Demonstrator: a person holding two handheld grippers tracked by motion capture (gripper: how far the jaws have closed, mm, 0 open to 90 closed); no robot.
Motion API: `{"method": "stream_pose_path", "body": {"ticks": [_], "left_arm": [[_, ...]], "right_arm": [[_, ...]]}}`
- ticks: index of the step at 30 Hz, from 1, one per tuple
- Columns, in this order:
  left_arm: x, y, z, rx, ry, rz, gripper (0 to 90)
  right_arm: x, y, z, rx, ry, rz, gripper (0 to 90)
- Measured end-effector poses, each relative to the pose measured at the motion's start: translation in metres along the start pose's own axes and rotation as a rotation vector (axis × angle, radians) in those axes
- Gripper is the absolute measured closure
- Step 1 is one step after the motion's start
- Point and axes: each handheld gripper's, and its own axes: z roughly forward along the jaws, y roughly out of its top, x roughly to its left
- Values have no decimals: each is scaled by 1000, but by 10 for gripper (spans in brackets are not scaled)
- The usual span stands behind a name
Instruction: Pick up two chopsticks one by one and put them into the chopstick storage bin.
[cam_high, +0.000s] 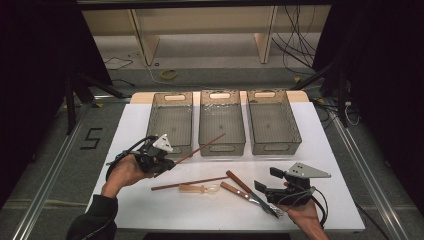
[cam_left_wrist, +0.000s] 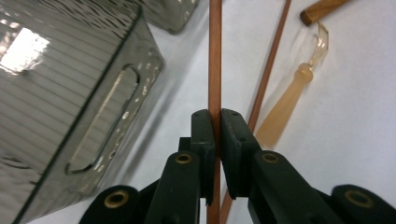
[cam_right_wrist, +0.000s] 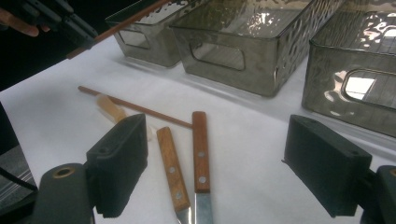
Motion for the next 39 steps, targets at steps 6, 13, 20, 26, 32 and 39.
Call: {"method": "stream_pose_path", "body": {"ticks": [6, 13, 20, 26, 32, 39], "left_arm": [[11, 1, -11, -63, 32, -58, 837], [28, 9, -18, -99, 55, -109, 837], [43, 15, -21, -117, 72, -148, 837], [58, 16, -18, -124, 86, -197, 837], [74, 16, -17, -126, 117, -254, 837], [91, 14, -14, -138, 162, -311, 837]], "right_arm": [[0, 0, 1, 3, 5, -1, 222], [0, 0, 1, 6, 10, -2, 220], [1, 0, 1, -5, 15, -7, 213], [1, 0, 1, -2, 18, -7, 213], [1, 0, 2, 0, 20, -7, 213], [1, 0, 2, 2, 21, -6, 214]]}}
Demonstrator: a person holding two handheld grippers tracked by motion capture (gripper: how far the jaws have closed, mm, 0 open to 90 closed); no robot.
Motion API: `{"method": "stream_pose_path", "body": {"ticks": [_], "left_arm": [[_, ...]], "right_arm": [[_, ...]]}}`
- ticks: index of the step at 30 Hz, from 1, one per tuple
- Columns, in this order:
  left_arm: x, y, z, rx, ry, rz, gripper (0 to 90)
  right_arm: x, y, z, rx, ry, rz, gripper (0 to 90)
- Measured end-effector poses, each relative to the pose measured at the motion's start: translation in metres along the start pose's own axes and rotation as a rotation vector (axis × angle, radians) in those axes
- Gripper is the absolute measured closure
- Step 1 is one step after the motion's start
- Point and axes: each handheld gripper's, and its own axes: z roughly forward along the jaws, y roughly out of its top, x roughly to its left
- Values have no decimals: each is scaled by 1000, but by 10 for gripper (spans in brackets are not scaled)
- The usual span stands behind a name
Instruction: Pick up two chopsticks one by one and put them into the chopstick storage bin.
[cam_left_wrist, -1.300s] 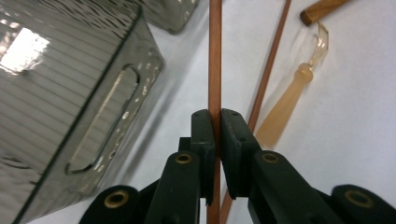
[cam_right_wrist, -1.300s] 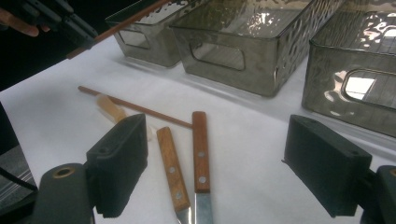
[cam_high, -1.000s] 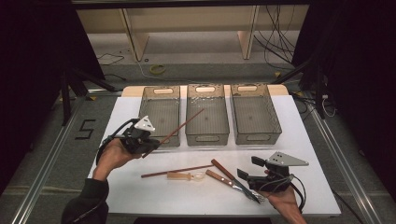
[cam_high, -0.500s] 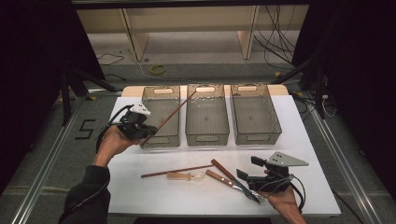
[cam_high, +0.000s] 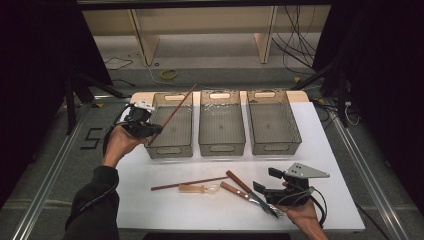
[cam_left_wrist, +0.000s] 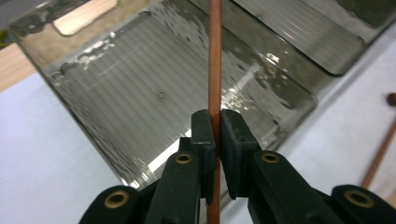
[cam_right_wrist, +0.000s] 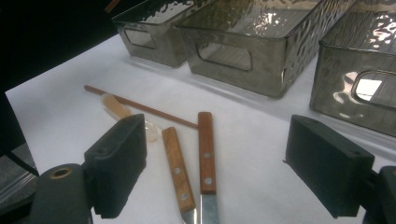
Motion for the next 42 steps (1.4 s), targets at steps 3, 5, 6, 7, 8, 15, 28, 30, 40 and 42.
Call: {"method": "stream_pose_path", "body": {"ticks": [3, 5, 6, 7, 8, 15, 28, 30, 40, 42], "left_arm": [[5, 0, 2, -10, 20, -20, 836], [7, -1, 4, -7, 20, -25, 836], [8, -1, 5, -8, 19, -26, 836], [9, -1, 7, -5, 23, -29, 836], [10, -2, 8, -1, 23, -32, 836], [15, -3, 15, 1, 34, -64, 836], [21, -10, 29, 35, 48, -108, 836], [22, -12, 31, 42, 50, -116, 836], [25, -19, 40, 65, 40, -159, 835], [24, -19, 42, 76, 37, -159, 834]], "right_arm": [[0, 0, 0, 1, 1, 1, 214], [0, 0, 0, 1, 1, 2, 213], [0, 0, 0, 1, 1, 2, 213], [0, 0, 0, 1, 1, 0, 214], [0, 0, 0, 1, 1, 1, 214], [0, 0, 1, 1, 2, 2, 214], [0, 0, 1, 3, 4, 2, 215], [-1, 0, 1, 2, 4, 2, 215], [0, -1, 1, 8, 4, 1, 215], [0, -1, 1, 9, 4, 2, 215]]}}
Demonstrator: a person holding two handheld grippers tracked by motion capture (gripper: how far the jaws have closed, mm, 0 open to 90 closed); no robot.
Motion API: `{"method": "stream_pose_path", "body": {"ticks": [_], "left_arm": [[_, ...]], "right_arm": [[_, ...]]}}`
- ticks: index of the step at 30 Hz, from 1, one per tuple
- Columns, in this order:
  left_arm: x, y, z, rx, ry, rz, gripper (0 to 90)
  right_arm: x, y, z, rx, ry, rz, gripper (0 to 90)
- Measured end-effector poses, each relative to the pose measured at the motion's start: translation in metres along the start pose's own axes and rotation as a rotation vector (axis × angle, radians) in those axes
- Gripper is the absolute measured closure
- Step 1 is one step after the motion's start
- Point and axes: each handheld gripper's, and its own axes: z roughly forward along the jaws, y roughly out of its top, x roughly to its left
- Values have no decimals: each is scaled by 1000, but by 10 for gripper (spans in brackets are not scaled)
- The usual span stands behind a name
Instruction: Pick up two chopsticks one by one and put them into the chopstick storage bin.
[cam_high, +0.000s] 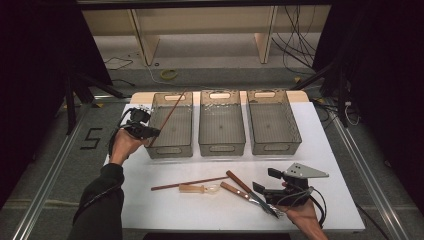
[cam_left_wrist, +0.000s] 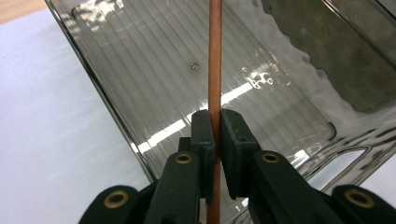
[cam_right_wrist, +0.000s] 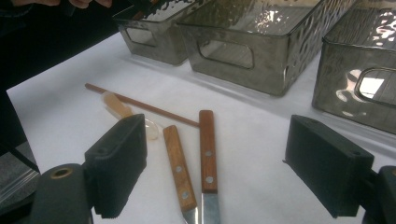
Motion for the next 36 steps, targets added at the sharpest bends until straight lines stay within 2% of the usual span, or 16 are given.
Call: {"method": "stream_pose_path", "body": {"ticks": [8, 10, 13, 15, 18, 25, 34, 36], "left_arm": [[0, -2, 7, 34, -2, -20, 825], [-1, -2, 8, 44, 7, -9, 813], [-2, -2, 8, 32, -4, -12, 691], [-4, -2, 5, 15, -11, -7, 675], [-7, 0, -1, -6, -20, 4, 592], [-20, 1, -20, -52, -50, 56, 462], [-42, -12, -37, -54, -112, 128, 347], [-48, -16, -40, -59, -133, 154, 329]], "right_arm": [[0, 0, 0, -2, 1, 0, 216], [0, 0, 0, 1, 4, 0, 216], [0, 0, 1, 3, 6, 0, 215], [0, 0, 0, 3, 5, 0, 215], [0, 0, 1, 3, 5, 1, 215], [0, 0, 0, 2, 4, 2, 215], [0, 0, 0, 0, 6, -3, 215], [0, 0, 0, -3, 8, -1, 215]]}}
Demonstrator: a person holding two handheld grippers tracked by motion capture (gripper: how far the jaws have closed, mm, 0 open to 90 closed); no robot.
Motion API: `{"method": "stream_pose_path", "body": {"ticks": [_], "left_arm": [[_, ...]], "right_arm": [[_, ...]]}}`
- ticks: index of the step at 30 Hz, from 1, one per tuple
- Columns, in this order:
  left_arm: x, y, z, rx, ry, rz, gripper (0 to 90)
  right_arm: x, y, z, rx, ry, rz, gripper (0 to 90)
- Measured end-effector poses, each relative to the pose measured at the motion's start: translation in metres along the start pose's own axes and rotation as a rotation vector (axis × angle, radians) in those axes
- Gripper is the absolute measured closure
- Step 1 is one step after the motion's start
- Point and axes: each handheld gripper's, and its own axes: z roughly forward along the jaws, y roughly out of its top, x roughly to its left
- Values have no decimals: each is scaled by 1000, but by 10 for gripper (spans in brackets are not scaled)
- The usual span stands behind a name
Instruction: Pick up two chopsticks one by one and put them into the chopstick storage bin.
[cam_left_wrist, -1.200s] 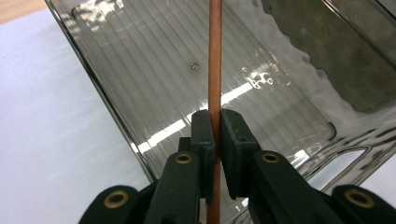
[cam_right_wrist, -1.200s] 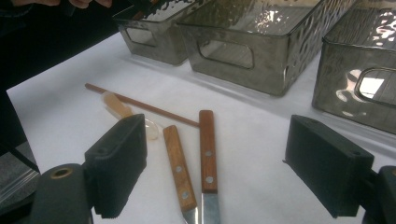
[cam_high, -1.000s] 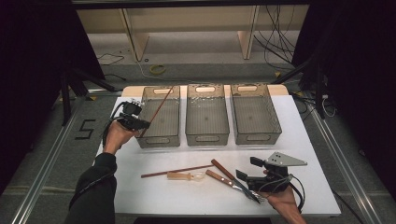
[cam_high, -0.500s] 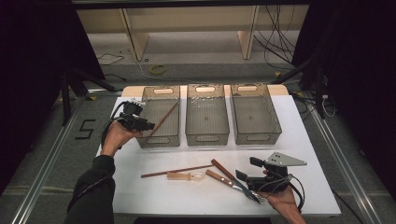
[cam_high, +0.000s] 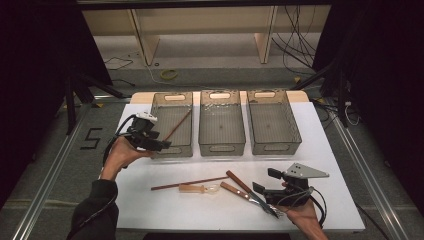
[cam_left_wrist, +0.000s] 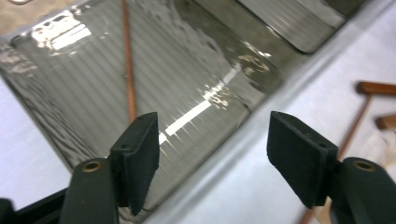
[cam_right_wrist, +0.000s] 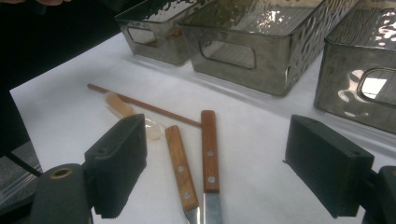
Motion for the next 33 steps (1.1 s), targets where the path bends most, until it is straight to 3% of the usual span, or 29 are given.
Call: {"method": "stream_pose_path", "body": {"ticks": [2, 7, 14, 23, 25, 33], "left_arm": [[-7, -3, 0, -9, -24, 14, 313], [-22, -8, 2, 31, -42, 72, 275], [-36, -23, 10, 145, -72, 127, 262], [-48, -34, 24, 267, -74, 182, 276], [-50, -35, 26, 287, -71, 176, 288], [-57, -44, 35, 334, -65, 211, 371]], "right_arm": [[0, 0, 0, -1, 1, -1, 215], [1, 0, -1, -2, 5, -2, 215], [2, 1, -1, -3, 10, -5, 215], [3, 1, -1, 0, 14, -9, 216], [3, 1, -1, 1, 13, -9, 216], [3, 1, -2, 3, 10, -13, 216]]}}
